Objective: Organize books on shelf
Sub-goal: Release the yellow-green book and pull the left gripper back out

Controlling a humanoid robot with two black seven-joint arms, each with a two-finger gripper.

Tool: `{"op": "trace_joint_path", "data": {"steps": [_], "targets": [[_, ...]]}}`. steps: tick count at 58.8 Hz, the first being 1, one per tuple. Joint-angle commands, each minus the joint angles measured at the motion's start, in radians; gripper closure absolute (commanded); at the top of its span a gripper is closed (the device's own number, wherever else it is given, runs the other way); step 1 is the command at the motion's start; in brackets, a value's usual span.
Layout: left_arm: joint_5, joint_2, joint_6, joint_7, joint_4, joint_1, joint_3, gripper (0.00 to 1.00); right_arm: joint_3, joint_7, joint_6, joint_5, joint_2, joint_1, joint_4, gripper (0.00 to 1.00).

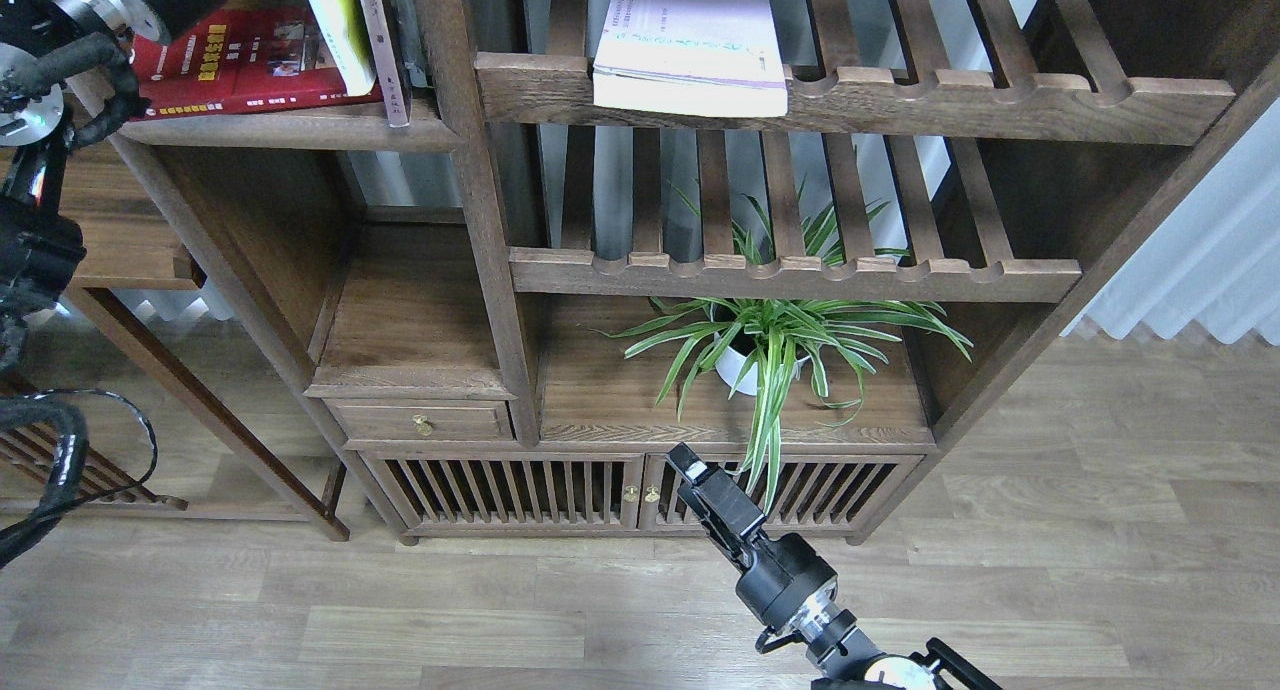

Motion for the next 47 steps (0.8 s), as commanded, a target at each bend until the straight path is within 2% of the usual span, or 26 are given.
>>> {"op": "trace_joint_path", "data": {"steps": [1, 8, 18, 30, 33, 39, 40, 47], "targets": [[0.004, 0.000, 0.000, -0.010, 0.034, -0.028, 0.001, 0.98, -0.001, 0.000, 0.000, 0.000, 0.000, 0.000, 0.001, 0.02], [0.004, 0.000, 0.000, -0.021, 0.043, -0.035, 0.030, 0.98, 0.000, 0.000, 0.000, 0.000, 0.000, -0.001, 0.004, 0.02], [0.012, 0.001, 0.000, -0.076, 0.061, -0.038, 0.118, 0.98, 0.000, 0.000, 0.000, 0.000, 0.000, -0.001, 0.013, 0.02], [0.009, 0.011, 0.000, -0.082, 0.066, -0.029, 0.145, 0.96, 0.002, 0.002, 0.000, 0.001, 0.000, -0.004, 0.013, 0.02], [0.009, 0.011, 0.000, -0.081, 0.064, -0.026, 0.147, 0.92, 0.002, 0.002, 0.000, 0.001, 0.000, -0.004, 0.015, 0.02], [0.009, 0.011, 0.000, -0.078, 0.063, -0.020, 0.144, 0.75, 0.002, 0.002, 0.000, 0.001, 0.000, -0.004, 0.021, 0.02], [0.009, 0.011, 0.000, -0.076, 0.061, -0.015, 0.142, 0.68, 0.002, 0.002, 0.000, 0.001, 0.000, -0.004, 0.023, 0.02], [0.001, 0.017, 0.000, -0.076, 0.040, 0.018, 0.130, 0.64, 0.003, 0.002, 0.000, 0.003, 0.000, -0.006, 0.027, 0.02]]}}
